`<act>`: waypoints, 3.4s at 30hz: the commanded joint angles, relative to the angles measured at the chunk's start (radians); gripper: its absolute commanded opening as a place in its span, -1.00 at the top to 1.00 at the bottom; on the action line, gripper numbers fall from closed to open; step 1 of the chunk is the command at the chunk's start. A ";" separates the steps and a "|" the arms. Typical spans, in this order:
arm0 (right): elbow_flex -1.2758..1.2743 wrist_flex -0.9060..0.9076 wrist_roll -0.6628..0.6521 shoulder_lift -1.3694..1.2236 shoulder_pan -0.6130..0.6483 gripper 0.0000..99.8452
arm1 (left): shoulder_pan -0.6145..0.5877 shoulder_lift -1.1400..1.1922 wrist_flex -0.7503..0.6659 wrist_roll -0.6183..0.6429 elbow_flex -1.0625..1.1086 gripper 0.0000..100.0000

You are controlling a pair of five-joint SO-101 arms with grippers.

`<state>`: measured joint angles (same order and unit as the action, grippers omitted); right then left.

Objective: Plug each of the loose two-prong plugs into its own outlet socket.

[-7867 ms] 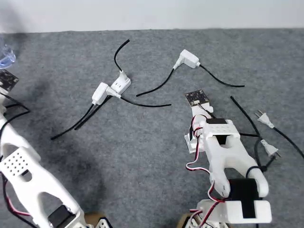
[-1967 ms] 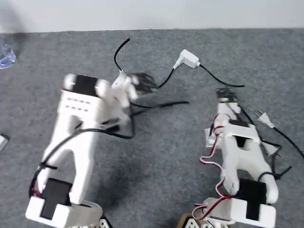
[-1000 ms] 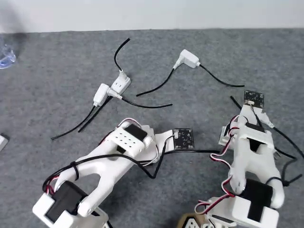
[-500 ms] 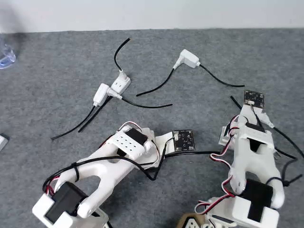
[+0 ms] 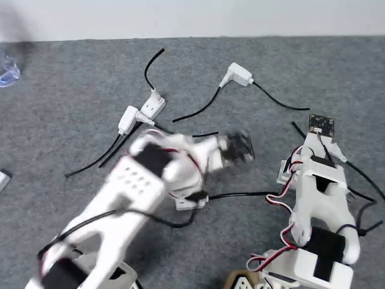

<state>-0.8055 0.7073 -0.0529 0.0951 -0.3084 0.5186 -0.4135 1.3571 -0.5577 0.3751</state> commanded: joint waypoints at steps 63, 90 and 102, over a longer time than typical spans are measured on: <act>0.730 0.449 -0.643 -0.501 -0.321 0.82 | -0.555 -0.713 -0.806 0.463 1.067 0.46; 0.726 0.834 0.253 -0.176 0.025 0.98 | -0.554 -0.717 -0.806 0.463 1.067 0.46; 0.704 0.839 0.433 -0.162 0.226 0.98 | -0.554 -0.718 -0.806 0.463 1.067 0.46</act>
<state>-0.1089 1.5589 0.3061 -0.1074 -0.1043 -0.0399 -1.1178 0.5746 -0.0867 1.4492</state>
